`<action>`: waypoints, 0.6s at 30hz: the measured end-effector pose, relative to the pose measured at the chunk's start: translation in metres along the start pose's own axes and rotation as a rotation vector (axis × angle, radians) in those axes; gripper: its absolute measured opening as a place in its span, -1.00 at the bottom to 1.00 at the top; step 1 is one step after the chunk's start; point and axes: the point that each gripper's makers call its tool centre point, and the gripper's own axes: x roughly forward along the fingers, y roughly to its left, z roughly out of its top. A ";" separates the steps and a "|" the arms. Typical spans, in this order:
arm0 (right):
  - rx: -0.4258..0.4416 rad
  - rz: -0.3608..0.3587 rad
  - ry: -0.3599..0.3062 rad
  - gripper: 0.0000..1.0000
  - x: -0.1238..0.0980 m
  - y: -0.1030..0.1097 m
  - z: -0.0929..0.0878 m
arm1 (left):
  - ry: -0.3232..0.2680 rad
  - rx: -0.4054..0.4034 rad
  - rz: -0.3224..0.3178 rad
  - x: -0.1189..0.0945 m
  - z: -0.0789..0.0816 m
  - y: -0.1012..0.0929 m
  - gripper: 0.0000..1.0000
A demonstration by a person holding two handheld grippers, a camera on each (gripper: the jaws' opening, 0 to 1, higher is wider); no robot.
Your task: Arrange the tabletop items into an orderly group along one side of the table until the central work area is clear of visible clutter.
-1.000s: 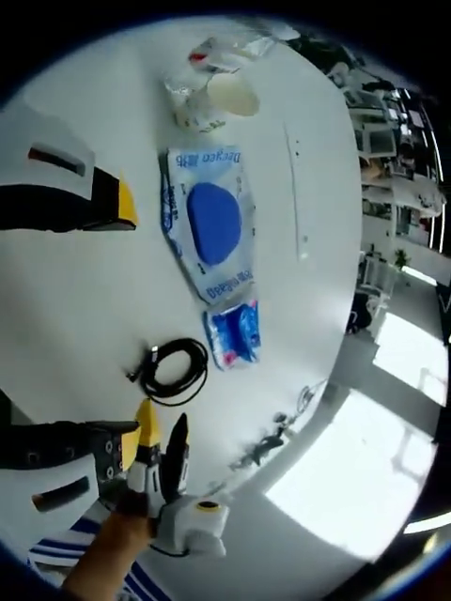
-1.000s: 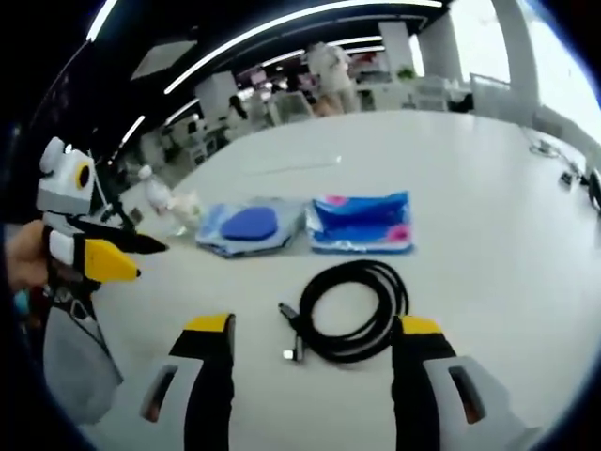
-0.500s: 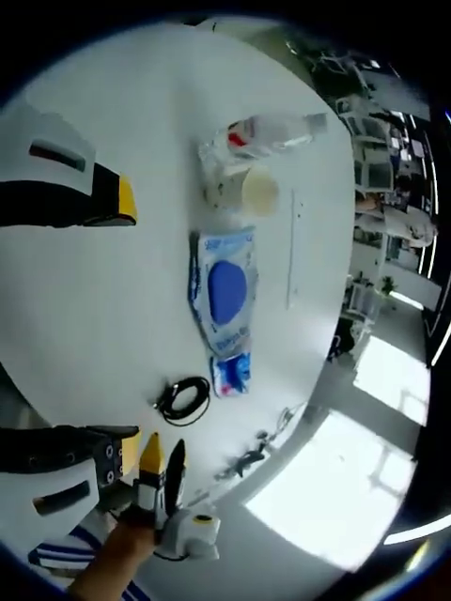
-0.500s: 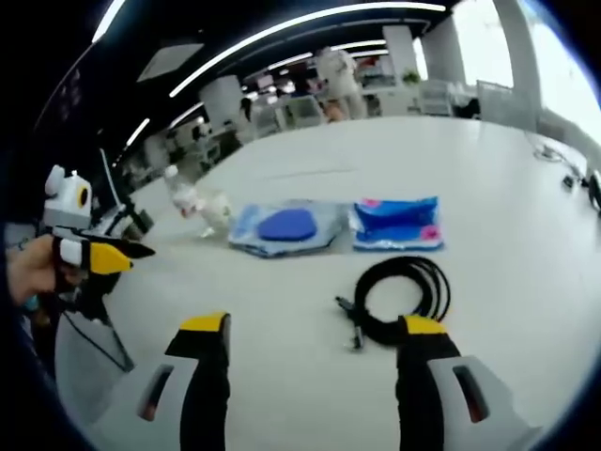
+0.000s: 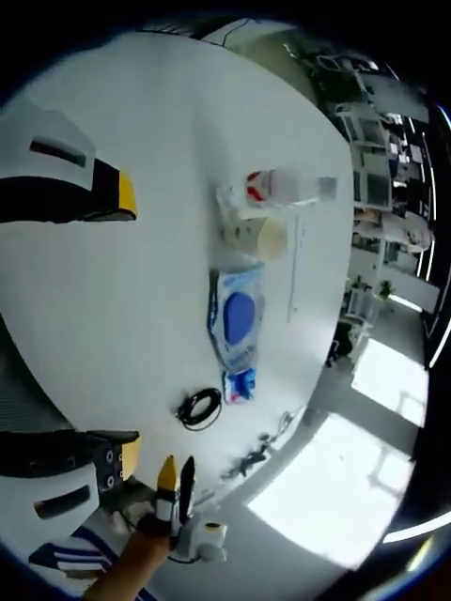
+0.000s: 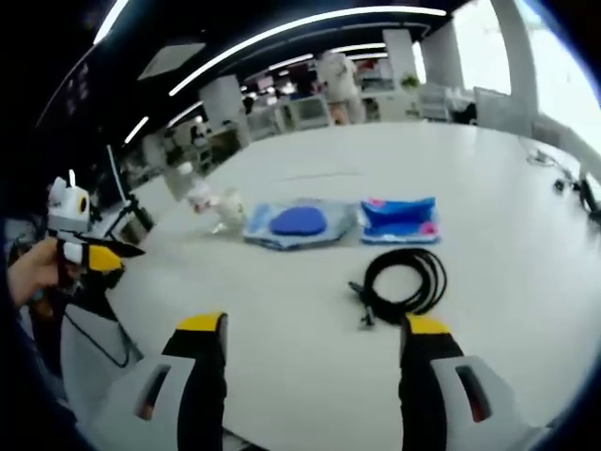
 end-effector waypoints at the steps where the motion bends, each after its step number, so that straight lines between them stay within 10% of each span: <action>1: -0.002 -0.002 -0.004 0.46 -0.003 0.000 0.000 | -0.004 0.005 0.004 -0.004 0.000 0.002 0.84; 18: -0.055 0.102 -0.022 0.52 -0.052 0.004 -0.001 | -0.077 0.037 0.055 -0.060 -0.014 -0.028 0.85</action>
